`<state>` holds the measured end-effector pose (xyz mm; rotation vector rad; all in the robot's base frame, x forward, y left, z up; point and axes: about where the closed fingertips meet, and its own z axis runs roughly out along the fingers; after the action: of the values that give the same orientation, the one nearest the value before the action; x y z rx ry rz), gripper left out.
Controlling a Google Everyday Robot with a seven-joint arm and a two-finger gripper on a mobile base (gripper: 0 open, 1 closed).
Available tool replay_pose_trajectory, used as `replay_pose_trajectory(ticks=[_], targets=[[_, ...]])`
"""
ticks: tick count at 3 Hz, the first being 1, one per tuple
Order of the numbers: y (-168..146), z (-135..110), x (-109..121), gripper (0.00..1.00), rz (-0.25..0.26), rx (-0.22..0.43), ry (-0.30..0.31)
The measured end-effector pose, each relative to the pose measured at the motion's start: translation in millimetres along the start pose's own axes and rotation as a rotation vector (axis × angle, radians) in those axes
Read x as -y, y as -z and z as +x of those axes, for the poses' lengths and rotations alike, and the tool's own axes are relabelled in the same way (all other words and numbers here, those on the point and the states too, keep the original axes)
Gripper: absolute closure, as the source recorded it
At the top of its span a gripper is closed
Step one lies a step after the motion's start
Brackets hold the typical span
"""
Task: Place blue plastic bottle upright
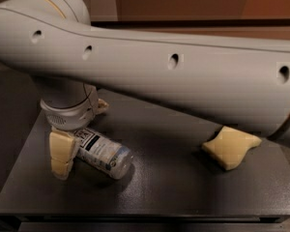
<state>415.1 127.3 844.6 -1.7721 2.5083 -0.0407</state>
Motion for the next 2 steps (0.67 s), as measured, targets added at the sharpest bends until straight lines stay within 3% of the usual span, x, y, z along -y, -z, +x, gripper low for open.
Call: replay_pose_trajectory(ticks=[1, 2], targets=[[-7.9, 1.5, 7.5, 0.18, -0.01, -0.005, -0.04], [-7.8, 2.5, 11.7, 0.42, -0.017, 0.006, -0.058]])
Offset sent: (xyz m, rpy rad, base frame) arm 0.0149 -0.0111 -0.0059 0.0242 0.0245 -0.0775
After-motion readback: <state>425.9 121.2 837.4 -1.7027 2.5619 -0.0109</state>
